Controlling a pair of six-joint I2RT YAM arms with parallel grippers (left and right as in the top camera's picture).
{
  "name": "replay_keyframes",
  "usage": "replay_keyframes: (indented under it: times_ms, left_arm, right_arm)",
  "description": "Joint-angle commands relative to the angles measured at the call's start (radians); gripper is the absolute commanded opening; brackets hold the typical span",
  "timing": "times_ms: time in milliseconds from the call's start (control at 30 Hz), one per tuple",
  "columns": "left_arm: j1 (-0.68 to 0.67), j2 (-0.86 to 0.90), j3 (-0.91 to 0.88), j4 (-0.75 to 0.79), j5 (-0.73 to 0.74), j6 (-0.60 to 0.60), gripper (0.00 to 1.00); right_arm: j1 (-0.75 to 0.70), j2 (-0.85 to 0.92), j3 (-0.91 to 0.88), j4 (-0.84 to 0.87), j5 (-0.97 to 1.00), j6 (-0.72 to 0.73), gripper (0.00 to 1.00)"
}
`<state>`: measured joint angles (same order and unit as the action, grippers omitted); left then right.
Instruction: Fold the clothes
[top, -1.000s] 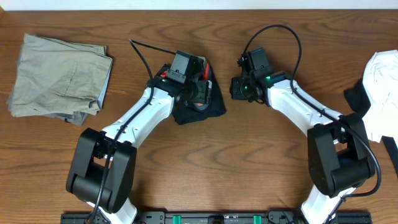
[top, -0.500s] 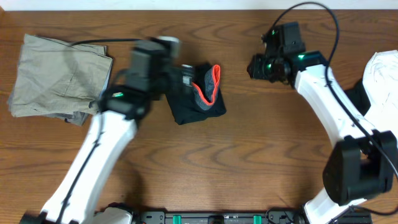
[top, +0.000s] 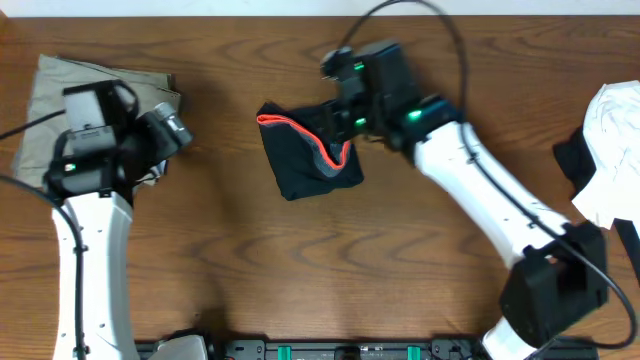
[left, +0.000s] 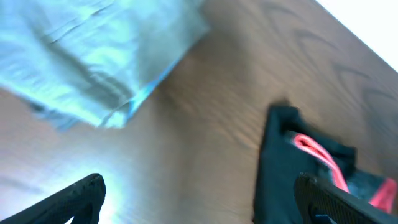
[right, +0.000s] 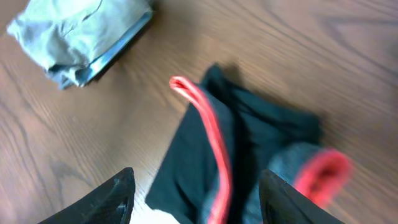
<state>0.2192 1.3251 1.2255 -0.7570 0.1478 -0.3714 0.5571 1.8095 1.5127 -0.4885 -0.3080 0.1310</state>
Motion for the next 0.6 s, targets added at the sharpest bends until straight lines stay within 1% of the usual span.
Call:
replay_keyframes:
  times_ms: [0,100,300,400,567]
  left_arm:
    - [0.040,0.007,0.009,-0.026,-0.010,-0.024,0.98]
    - [0.051,0.007,0.009,-0.050,-0.010,-0.023,0.98]
    - [0.051,0.008,0.009,-0.074,-0.011,-0.023,0.98]
    - [0.051,0.008,0.005,-0.076,-0.011,-0.023,0.98]
    - [0.051,0.011,0.000,-0.076,-0.011,-0.023,0.98]
  right_arm:
    - [0.050,0.079,0.059,0.005,0.111,-0.067,0.62]
    - [0.068,0.160,0.138,-0.013,0.129,-0.113,0.62]
    - [0.069,0.338,0.322,-0.093,0.161,-0.156,0.61]
    - [0.069,0.377,0.384,-0.122,0.174,-0.173,0.61]
    - [0.071,0.396,0.394,-0.134,0.170,-0.174,0.60]
